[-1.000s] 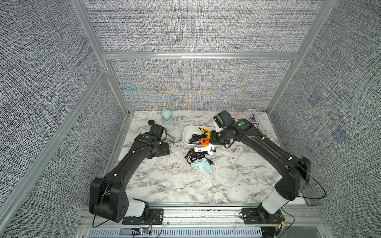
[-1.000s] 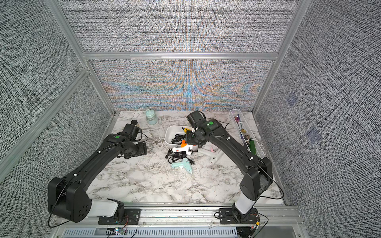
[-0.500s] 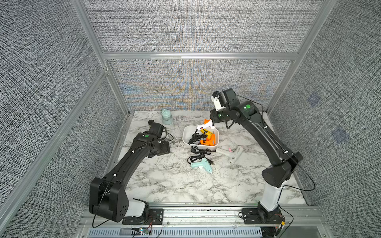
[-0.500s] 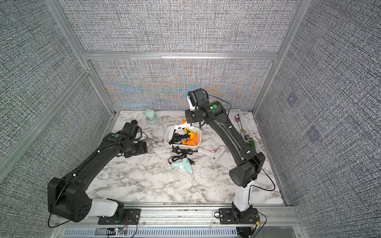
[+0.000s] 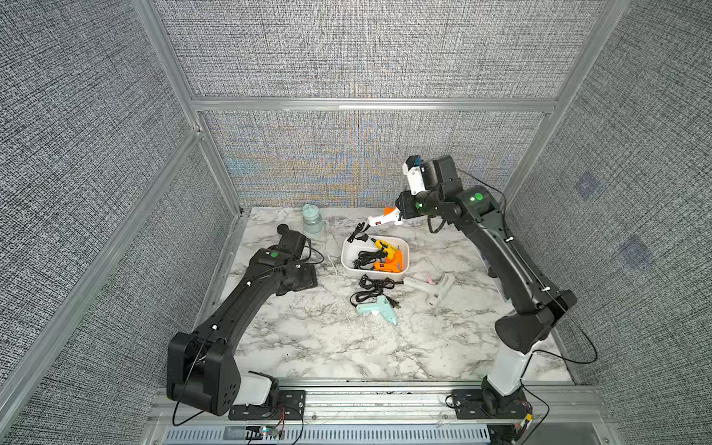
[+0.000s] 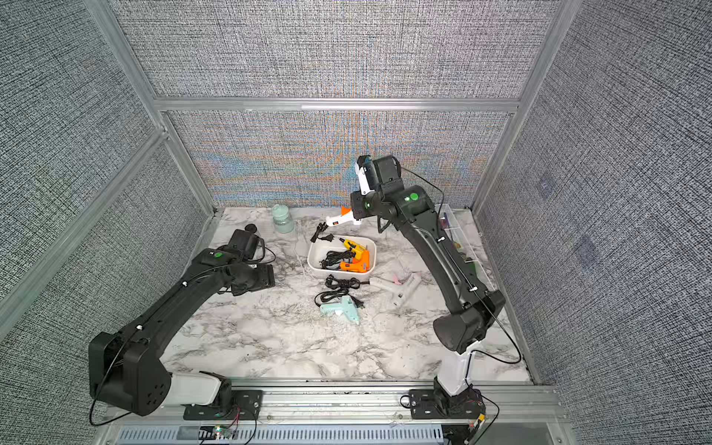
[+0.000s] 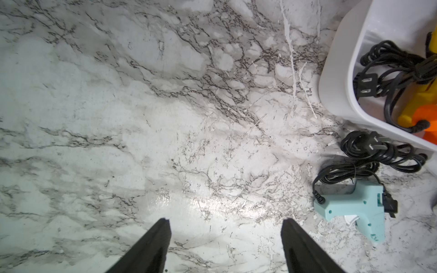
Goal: Put the hot melt glue gun into the storage box
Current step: Place the hot melt adhesive gun in the storage box.
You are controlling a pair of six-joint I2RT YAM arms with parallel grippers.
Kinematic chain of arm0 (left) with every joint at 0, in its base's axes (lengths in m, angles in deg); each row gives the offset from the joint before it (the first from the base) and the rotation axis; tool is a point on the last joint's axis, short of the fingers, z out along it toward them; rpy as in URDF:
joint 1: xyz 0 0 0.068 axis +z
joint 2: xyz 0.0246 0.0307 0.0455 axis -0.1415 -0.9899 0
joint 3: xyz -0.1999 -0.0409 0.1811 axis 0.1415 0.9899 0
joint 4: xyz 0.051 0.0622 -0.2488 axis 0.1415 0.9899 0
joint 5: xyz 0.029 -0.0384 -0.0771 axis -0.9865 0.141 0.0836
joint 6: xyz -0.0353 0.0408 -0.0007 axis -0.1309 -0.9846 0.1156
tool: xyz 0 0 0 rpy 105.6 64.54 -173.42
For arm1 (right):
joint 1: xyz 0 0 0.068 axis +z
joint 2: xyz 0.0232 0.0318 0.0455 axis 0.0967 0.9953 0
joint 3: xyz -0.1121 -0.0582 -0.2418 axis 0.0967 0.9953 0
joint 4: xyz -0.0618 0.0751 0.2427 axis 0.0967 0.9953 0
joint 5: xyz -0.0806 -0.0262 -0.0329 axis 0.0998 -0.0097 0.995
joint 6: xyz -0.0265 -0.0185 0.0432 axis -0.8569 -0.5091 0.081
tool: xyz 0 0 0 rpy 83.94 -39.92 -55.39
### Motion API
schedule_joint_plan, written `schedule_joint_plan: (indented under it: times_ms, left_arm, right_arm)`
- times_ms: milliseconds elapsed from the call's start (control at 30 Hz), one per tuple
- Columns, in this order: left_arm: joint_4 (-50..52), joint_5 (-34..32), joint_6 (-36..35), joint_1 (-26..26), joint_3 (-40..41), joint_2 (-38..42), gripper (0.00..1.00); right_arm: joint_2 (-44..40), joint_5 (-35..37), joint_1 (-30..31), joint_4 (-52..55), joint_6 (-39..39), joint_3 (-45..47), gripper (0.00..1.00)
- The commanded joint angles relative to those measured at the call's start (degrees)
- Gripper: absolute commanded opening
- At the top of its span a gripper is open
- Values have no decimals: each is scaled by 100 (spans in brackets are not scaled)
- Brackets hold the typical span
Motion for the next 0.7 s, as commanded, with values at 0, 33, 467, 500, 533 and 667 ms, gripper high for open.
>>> schedule_joint_plan:
  times_ms: [0, 33, 467, 500, 533, 667]
  left_arm:
    - [48, -43, 16, 8, -16, 4, 79]
    - [48, -43, 18, 11, -16, 9, 79]
    - [57, -107, 39, 11, 72, 85, 79]
    - [57, -99, 47, 7, 74, 87, 79]
    - [50, -96, 48, 11, 77, 95, 79]
    - [48, -119, 48, 7, 98, 97, 79]
  right_arm:
    - [-37, -74, 8, -503, 24, 421, 6]
    - [-32, -50, -1, -598, 30, 565, 6]
    - [834, 196, -156, -664, 808, 1133, 6]
    - [853, 222, -175, -684, 931, 1158, 6]
    - [842, 225, -198, -754, 1048, 1179, 6]
    - [735, 393, -286, -914, 1389, 1178, 6]
